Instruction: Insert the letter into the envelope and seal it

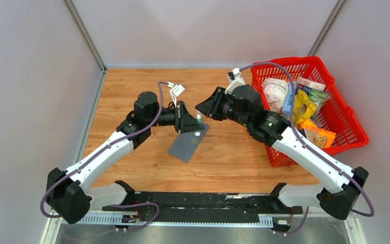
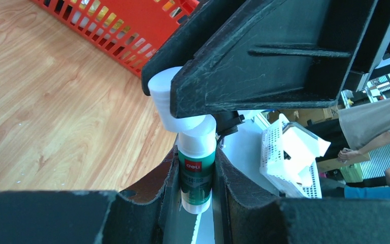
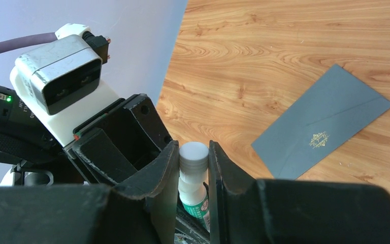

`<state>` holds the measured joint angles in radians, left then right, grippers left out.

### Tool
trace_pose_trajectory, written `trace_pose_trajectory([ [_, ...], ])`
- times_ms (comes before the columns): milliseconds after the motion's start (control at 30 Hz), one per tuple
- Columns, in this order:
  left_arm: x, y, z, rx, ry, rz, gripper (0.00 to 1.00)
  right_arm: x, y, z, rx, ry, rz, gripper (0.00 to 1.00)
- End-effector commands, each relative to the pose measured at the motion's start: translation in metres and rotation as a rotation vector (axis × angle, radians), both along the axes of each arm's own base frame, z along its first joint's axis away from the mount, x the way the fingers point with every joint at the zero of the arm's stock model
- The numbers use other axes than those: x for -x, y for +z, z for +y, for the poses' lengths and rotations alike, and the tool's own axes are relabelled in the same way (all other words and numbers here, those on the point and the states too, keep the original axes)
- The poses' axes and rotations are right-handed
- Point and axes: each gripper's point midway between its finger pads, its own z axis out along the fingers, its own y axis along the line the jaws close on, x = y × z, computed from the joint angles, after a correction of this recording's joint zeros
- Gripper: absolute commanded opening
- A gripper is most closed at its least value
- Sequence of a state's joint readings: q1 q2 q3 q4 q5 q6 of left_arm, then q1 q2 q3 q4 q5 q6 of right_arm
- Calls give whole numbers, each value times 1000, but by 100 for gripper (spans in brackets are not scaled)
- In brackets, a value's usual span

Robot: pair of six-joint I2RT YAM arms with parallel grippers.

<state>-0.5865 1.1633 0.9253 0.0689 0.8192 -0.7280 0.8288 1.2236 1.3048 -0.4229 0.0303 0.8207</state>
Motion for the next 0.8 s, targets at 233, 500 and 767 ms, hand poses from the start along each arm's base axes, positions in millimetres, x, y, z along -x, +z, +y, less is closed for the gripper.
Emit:
trace_pose_trajectory([
  [233, -1, 28, 2, 43, -8, -105, 0, 3, 19, 4, -28, 18, -28, 16],
  [500, -6, 25, 4, 29, 19, -109, 0, 6, 28, -1, -40, 18, -38, 17],
  [767, -8, 24, 7, 19, 35, -109, 0, 15, 31, 5, -58, 67, -27, 17],
])
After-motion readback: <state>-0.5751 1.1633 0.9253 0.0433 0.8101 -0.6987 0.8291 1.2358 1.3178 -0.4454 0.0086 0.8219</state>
